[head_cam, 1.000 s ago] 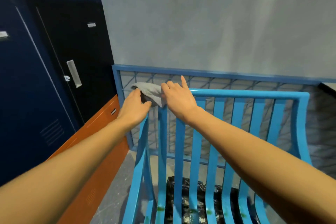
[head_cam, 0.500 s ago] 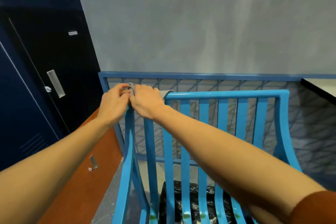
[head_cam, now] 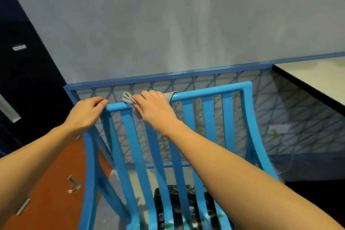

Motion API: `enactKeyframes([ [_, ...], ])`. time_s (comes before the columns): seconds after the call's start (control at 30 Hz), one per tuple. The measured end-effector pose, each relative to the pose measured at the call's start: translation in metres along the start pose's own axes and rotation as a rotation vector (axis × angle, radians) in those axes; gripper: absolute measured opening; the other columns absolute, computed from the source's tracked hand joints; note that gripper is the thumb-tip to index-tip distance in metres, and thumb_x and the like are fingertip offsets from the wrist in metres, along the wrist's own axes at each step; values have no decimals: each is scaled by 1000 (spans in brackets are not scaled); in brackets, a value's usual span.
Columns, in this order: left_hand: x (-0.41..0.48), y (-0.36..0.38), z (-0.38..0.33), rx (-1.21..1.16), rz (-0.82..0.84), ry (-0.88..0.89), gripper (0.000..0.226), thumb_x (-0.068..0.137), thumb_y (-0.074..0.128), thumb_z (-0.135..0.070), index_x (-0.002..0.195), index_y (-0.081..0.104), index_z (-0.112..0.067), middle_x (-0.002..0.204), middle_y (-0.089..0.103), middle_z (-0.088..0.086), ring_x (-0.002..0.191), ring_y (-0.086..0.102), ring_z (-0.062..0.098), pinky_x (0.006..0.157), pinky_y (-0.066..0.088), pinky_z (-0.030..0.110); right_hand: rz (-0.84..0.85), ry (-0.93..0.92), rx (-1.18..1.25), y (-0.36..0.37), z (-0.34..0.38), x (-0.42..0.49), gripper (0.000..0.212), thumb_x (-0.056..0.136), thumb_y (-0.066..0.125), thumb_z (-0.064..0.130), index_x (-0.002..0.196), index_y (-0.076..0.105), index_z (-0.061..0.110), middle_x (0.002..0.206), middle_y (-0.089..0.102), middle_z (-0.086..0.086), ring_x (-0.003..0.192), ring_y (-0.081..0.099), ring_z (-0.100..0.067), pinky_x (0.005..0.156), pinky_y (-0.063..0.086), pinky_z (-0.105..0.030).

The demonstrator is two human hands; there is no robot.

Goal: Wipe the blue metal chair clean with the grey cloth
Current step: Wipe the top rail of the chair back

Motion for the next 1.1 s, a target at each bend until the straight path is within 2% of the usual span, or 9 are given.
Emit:
enactKeyframes([
  [0.07, 5, -3, 3, 27, 12, -30, 25, 102, 50, -33, 107, 69, -18, 94, 71, 9, 84, 61, 30, 74, 48, 42, 27, 51, 124, -17, -20, -8, 24, 97, 52, 30, 113, 66, 18, 97, 63, -8, 91, 55, -31, 83, 38, -41],
  [0.13, 10, -7, 2, 37, 6, -65, 30, 96, 49, -38, 110, 68, -21, 97, 72, 10, 84, 63, 30, 75, 50, 41, 92, 146, 296, -29, -33, -13, 21, 97, 52, 29, 85, 69, 25, 82, 63, -8, 84, 57, -32, 79, 42, -43],
  [0.23, 15, -6, 1, 165, -99, -102, 49, 81, 32, -39, 114, 67, -31, 107, 71, 15, 92, 63, 40, 76, 48, 42, 149, 374, 432, -34, -53, 2, 45, 96, 49, 28, 52, 48, 19, 67, 59, -14, 73, 57, -35, 68, 44, -38],
  [0.33, 11, 0, 5, 194, -196, -185, 40, 91, 38, -27, 117, 67, -34, 114, 68, 21, 101, 61, 46, 82, 47, 44, 264, 469, 219, -18, -59, 23, 29, 93, 50, 31, 78, 67, 13, 92, 68, -18, 93, 63, -36, 72, 41, -34],
  [0.43, 16, 2, 8, 162, -224, -171, 36, 95, 41, -23, 122, 64, -31, 117, 67, 23, 105, 60, 47, 85, 46, 43, 366, 341, -19, 4, -21, 38, 35, 98, 39, 29, 110, 65, 9, 118, 65, -17, 108, 61, -38, 79, 43, -38],
  [0.53, 12, -3, 10, 91, -302, -147, 36, 102, 36, -28, 127, 62, -24, 112, 68, 26, 103, 60, 47, 82, 44, 45, 240, 98, -198, 16, 47, 50, 31, 100, 37, 21, 110, 65, 10, 109, 69, -12, 100, 64, -37, 70, 43, -37],
  [0.7, 11, -1, 19, -15, -326, -99, 50, 106, 21, -40, 113, 65, -17, 107, 69, 24, 99, 60, 44, 75, 34, 42, 72, -16, -201, 33, 75, 49, 33, 102, 37, 32, 88, 62, 14, 83, 66, -7, 73, 62, -29, 61, 31, -37],
  [0.83, 6, 2, 7, 39, -289, -49, 61, 105, 18, -49, 109, 70, -18, 101, 69, 25, 96, 61, 45, 76, 40, 42, 75, -225, -262, 34, 60, 28, 32, 97, 44, 37, 111, 58, 12, 94, 60, -4, 80, 55, -23, 66, 36, -35],
  [1.1, 4, -3, 7, 96, -226, -42, 63, 105, 17, -49, 103, 72, -17, 71, 55, 9, 68, 46, 27, 66, 33, 36, 116, -103, -126, -16, -27, -12, 33, 101, 38, 42, 116, 55, 19, 96, 58, 0, 83, 50, -19, 73, 37, -35],
])
Point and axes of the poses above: each hand's wrist, its own x-axis towards the middle knuckle, its own y-axis out of the palm, z = x × y, the point moved 9 cm from there along x, towards the middle knuckle
